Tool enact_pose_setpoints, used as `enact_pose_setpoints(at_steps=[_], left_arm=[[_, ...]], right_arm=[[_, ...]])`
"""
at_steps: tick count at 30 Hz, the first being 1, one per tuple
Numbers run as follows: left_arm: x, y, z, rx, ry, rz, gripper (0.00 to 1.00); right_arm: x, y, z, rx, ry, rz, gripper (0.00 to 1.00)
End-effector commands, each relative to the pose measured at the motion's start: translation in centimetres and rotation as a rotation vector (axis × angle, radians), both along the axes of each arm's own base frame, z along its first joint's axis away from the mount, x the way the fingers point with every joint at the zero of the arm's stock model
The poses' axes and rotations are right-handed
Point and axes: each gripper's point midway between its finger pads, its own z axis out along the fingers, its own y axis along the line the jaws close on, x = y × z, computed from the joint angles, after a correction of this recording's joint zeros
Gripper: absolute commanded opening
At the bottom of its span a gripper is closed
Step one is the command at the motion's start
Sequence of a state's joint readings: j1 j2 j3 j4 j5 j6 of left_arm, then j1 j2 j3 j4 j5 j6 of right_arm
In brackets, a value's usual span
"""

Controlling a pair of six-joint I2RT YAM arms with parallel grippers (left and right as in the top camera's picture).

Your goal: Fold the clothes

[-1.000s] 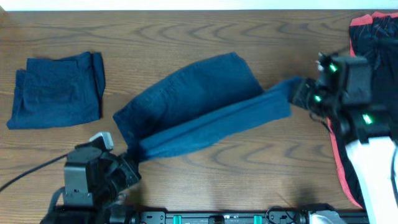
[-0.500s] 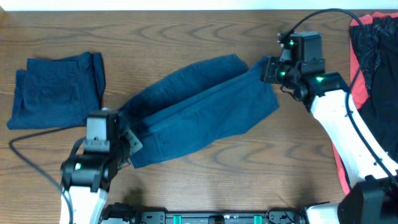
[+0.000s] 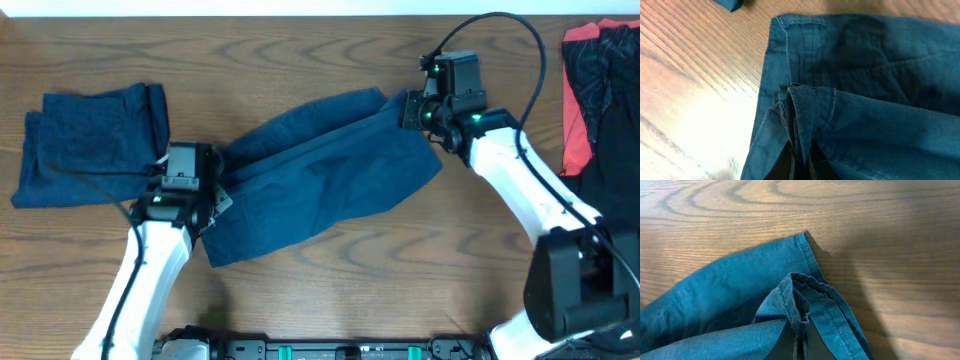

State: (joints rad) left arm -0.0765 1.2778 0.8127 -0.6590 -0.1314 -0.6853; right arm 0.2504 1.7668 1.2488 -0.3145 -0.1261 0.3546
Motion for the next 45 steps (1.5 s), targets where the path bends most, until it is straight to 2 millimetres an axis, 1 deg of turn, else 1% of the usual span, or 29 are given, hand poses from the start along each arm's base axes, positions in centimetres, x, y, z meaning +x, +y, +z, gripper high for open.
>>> enact_pose_setpoints(at_steps=[1, 6, 10, 17, 20, 21, 22, 23, 24, 25, 26, 27, 28, 30, 33, 37, 38, 40, 42, 43, 45], left_arm=[[-0.4, 3.5, -0.6, 0.128, 0.021, 0.131, 0.06], [0.1, 4.8, -0.9, 0.124, 0.010, 0.183, 0.06], [0.0, 5.5, -1.1, 0.124, 0.014, 0.210, 0.06], [0.2, 5.6, -1.0, 0.124, 0.002, 0.213, 0.07], [0.4, 5.7, -0.9, 0.124, -0.005, 0.214, 0.07], [0.4, 5.7, -0.9, 0.124, -0.007, 0.214, 0.14], [0.5, 5.8, -0.8, 0.132, -0.011, 0.217, 0.32], [0.6, 6.1, -0.7, 0.148, -0.019, 0.224, 0.46], [0.7, 6.5, -0.4, 0.166, -0.031, 0.234, 0.59], [1.1, 6.7, -0.2, 0.170, -0.052, 0.243, 0.74], [1.6, 7.0, 0.0, 0.165, -0.075, 0.252, 0.88], [2.0, 7.1, 0.2, 0.156, -0.095, 0.259, 0.93], [2.4, 7.2, 0.3, 0.143, -0.113, 0.264, 0.94], [3.0, 6.7, 0.4, 0.085, -0.139, 0.258, 0.94], [3.1, 5.8, 0.4, 0.006, -0.145, 0.233, 0.94], [3.4, 4.7, 1.1, -0.025, -0.161, 0.134, 0.91], [3.3, 4.7, 1.4, -0.021, -0.165, 0.125, 0.91], [2.8, 4.6, 1.9, -0.021, -0.167, 0.118, 0.89], [2.2, 4.0, 2.1, -0.048, -0.158, 0.097, 0.85], [1.9, 3.5, 2.0, -0.069, -0.146, 0.082, 0.84], [0.9, 2.9, 1.4, -0.094, -0.097, 0.070, 0.83]], right_arm=[[2.2, -2.0, 0.5, -0.090, -0.067, -0.078, 0.01], [3.2, -0.7, 0.1, -0.080, -0.103, -0.061, 0.01], [3.7, -0.1, -0.1, -0.073, -0.124, -0.054, 0.01], [4.1, 0.4, -0.6, -0.070, -0.131, -0.047, 0.01], [4.4, 0.6, -0.3, -0.064, -0.150, -0.045, 0.02], [4.5, 0.7, -0.1, -0.060, -0.159, -0.045, 0.04], [4.7, 0.8, 0.0, -0.056, -0.169, -0.043, 0.10], [4.8, 1.0, 0.3, -0.048, -0.182, -0.039, 0.14], [5.1, 1.2, 0.5, -0.041, -0.198, -0.037, 0.21], [5.4, 1.4, 0.8, -0.033, -0.215, -0.036, 0.40], [5.7, 1.7, 1.1, -0.013, -0.231, -0.042, 0.66], [6.0, 1.9, 1.2, 0.006, -0.241, -0.047, 0.88], [6.2, 2.2, 1.4, 0.022, -0.251, -0.037, 0.92], [6.2, 2.2, 1.3, 0.023, -0.250, -0.032, 0.90], [5.7, 1.1, 0.4, -0.010, -0.210, -0.032, 0.85], [4.3, -1.2, -2.0, -0.052, -0.089, -0.068, 0.81], [3.7, -1.9, -2.8, -0.064, -0.048, -0.076, 0.80], [2.3, -3.0, -4.2, -0.090, 0.040, -0.089, 0.81], [0.5, -4.2, -5.7, -0.113, 0.136, -0.102, 0.82], [-0.2, -4.6, -6.2, -0.121, 0.174, -0.105, 0.83], [-1.7, -4.9, -7.3, -0.137, 0.238, -0.104, 0.88]])
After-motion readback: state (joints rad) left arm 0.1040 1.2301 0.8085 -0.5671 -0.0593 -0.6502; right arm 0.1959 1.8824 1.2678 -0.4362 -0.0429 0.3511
